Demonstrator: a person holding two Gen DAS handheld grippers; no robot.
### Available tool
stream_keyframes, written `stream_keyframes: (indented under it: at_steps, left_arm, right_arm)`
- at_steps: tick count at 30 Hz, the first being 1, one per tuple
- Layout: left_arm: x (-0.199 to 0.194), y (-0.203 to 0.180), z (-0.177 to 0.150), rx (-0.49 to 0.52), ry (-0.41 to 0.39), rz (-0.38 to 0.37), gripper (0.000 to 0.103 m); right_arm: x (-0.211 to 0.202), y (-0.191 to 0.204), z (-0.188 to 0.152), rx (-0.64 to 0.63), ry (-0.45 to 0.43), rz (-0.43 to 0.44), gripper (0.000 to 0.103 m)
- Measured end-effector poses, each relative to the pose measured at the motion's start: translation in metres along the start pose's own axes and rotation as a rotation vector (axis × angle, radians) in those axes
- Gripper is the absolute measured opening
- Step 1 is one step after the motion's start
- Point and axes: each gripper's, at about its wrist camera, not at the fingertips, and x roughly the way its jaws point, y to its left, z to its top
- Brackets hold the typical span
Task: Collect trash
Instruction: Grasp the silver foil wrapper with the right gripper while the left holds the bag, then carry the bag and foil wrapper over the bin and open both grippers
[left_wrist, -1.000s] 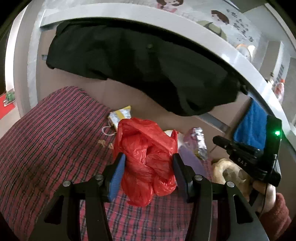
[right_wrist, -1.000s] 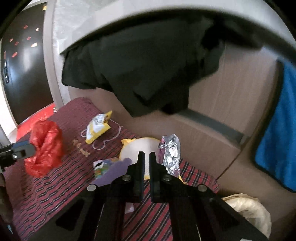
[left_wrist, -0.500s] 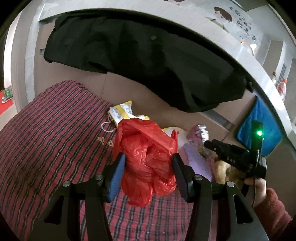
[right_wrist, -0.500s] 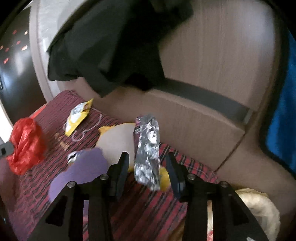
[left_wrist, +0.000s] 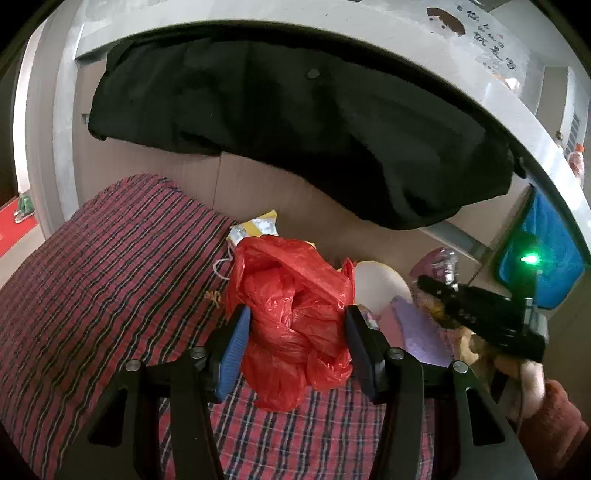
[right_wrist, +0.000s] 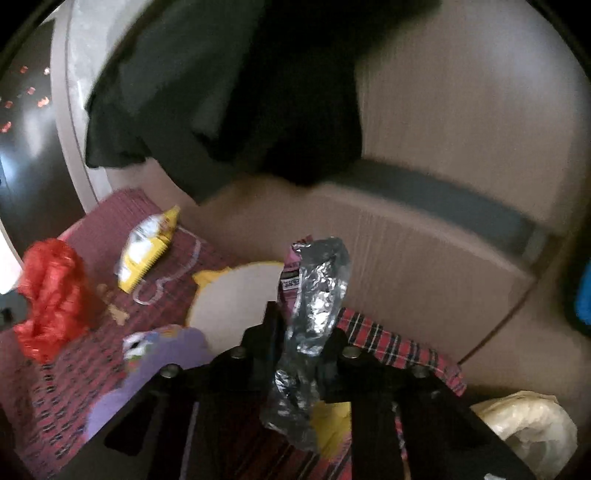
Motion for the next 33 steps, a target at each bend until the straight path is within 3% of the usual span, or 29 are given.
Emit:
stream_keyframes:
  at_steps: [12, 20, 28, 33]
  left_arm:
    - [-0.056, -0.079, 0.006, 0.122, -0.138, -0.030, 0.052]
    - [-0.074, -0.153, -0.009, 0.210, -0.206, -0.070, 0.052]
    - [-0.073, -0.219, -0.029, 0.276, -0.218, -0.108, 0.052]
    - [-0.072, -0.256, -0.045, 0.322, -0.232, -0.114, 0.052]
  right_arm:
    - [-0.131, -0.001, 0.002, 0.037, -0.151, 0.057, 0.014]
    - [-0.217, -0.033, -0.022, 0.042, -0.267, -0.011, 0.014]
    - [-0.254, -0.075, -0.054, 0.086, -0.294, -0.116, 0.014]
    - [-0.264, -0.104, -0.073, 0.141, -0.290, -0.137, 0.014]
